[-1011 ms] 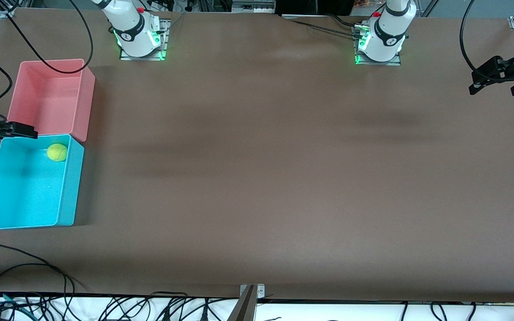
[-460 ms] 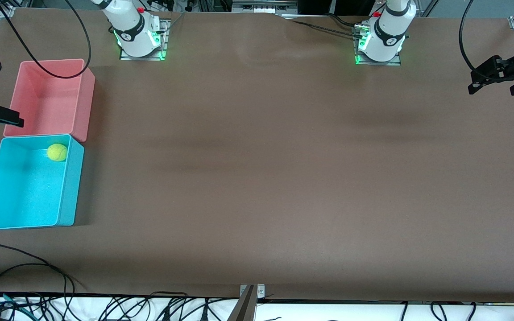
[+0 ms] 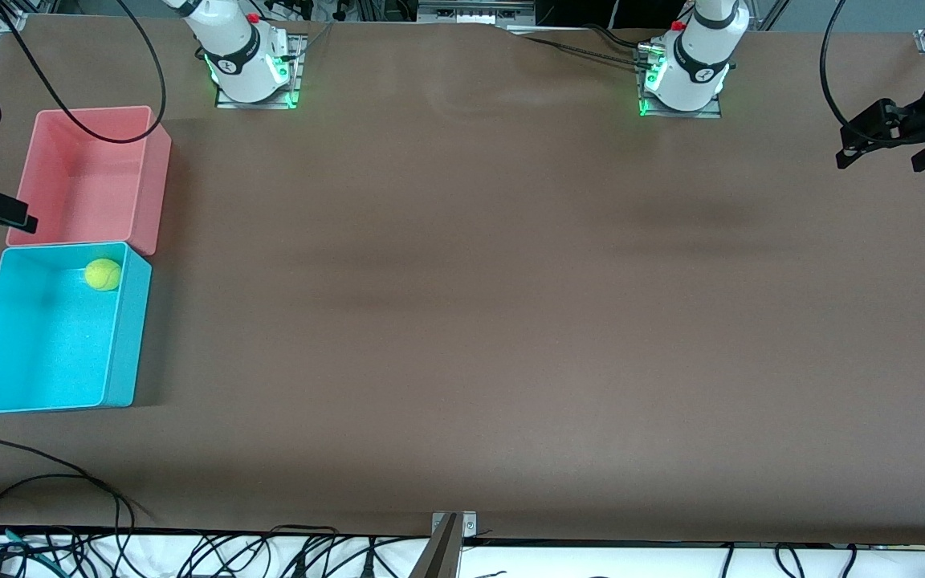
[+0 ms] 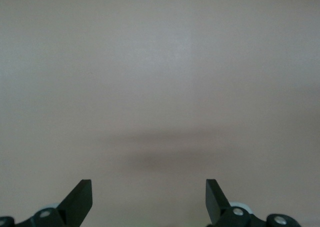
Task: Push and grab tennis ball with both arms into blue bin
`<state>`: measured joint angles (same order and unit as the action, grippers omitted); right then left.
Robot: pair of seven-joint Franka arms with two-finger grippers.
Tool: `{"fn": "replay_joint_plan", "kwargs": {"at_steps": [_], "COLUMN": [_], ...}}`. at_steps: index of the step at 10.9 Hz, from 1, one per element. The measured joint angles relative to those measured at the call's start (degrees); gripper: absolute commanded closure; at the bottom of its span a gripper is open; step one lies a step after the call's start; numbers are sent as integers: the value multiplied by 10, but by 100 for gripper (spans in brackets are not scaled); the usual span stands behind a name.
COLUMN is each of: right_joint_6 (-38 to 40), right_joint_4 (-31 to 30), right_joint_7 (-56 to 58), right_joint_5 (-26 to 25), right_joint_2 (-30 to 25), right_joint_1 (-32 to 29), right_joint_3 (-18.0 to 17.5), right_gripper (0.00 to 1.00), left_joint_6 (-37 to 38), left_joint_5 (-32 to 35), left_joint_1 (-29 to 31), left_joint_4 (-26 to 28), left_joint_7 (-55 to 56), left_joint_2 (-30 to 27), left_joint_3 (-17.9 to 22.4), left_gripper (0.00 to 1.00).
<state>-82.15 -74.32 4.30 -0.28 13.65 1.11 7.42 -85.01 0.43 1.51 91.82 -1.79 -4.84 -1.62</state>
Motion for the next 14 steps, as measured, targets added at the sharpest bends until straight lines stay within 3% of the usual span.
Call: {"fn": "replay_joint_plan", "kwargs": {"at_steps": [3,6,8,14], "right_joint_6": [2,-76,-88,-52], "right_joint_4": [-11,-154,-210,-202], "right_joint_7": [-10,-41,-67,-69], "right_joint_5": [0,1,1,6], "right_joint_2": [-17,-127,-173,-171], "right_joint_1": [5,5,7,13], "right_joint_3": [-15,-45,-70,-72], "right_gripper": [0,0,0,0], "left_joint_6": [2,3,3,3], "left_joint_5": [0,0,0,0], "left_joint_1": [0,0,-1,-1], "left_joint_4": [0,-1,-2,-2], "left_joint_7": [0,1,1,2], "left_joint_2": [0,0,0,0], "left_joint_3": [0,-1,-1,-2], "left_gripper": [0,0,0,0]}}
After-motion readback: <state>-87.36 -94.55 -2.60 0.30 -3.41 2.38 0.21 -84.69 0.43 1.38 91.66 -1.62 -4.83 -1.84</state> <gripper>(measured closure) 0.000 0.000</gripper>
